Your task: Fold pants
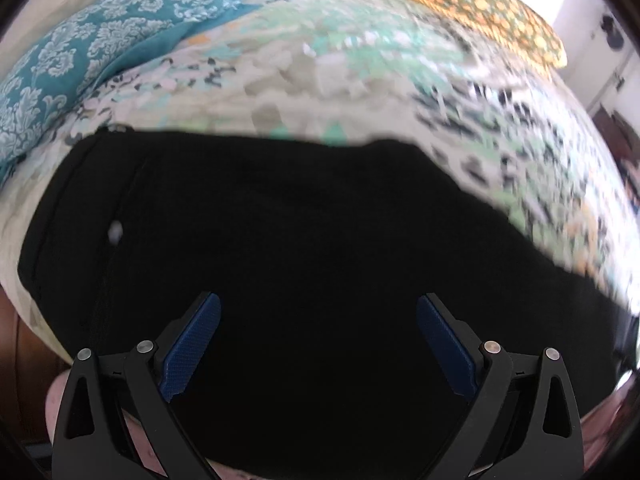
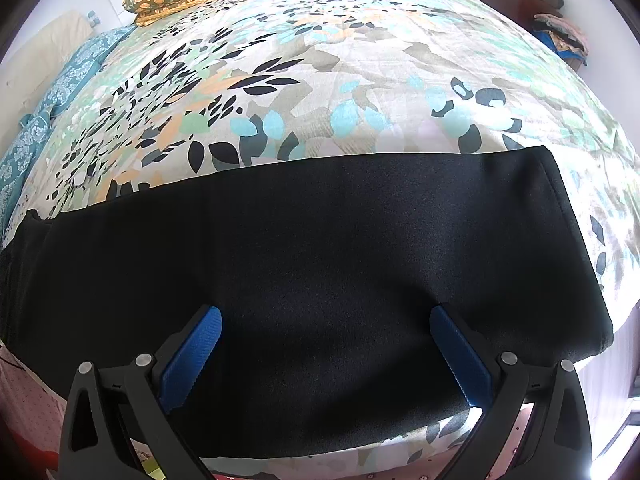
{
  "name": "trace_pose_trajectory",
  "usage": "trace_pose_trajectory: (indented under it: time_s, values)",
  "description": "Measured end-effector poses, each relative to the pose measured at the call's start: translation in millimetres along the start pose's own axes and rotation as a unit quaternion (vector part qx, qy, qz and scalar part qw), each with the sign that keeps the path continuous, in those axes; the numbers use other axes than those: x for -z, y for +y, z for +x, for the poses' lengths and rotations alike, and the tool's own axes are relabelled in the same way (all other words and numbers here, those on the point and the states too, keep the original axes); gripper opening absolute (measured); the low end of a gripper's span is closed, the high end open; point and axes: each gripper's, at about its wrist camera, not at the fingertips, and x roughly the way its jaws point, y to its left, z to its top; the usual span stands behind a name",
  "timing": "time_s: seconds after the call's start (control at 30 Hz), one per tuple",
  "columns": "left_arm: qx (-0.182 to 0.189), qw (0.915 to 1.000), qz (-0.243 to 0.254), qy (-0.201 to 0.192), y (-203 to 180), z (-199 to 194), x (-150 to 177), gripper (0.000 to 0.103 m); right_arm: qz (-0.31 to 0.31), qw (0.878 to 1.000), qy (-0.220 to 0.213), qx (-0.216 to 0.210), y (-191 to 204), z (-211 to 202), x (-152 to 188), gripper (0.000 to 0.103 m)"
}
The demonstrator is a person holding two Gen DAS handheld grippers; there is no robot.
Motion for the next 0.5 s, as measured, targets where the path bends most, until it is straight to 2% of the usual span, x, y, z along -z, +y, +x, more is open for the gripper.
trace_pose_trajectory:
  time_s: [0.07, 0.17, 0.3, 0.4, 0.43, 0.5]
  values:
    - [-0.022, 0.9993, 0.019, 0.022, -6, 14, 7, 0.099, -0.001, 1.0, 0.001, 0.0, 0, 0, -1, 0.103]
    - [-0.046, 0.9979, 0.043, 0.015, -15, 17, 10, 0.1, 0.0, 1.0, 0.003, 0.0, 0, 0, -1, 0.103]
    - [-0.017, 0.9993, 0.026, 0.019, -17, 5, 5, 0.099, 0.026, 1.0, 0.009, -0.015, -4, -10, -3, 0.103]
    - [0.005, 0.9995, 0.032, 0.003, -23, -17, 9, 0.099, 0.079, 0.994, 0.016, -0.075, -7, -25, 3, 0.103]
    - [0.011, 0.9992, 0.038, 0.001, -26, -21, 12, 0.099, 0.081, 0.992, 0.015, -0.092, -4, -30, 5, 0.103]
    - [0.013, 0.998, 0.061, 0.01, -35, -18, 23, 0.099, 0.053, 0.994, 0.017, -0.096, 7, -36, 8, 0.103]
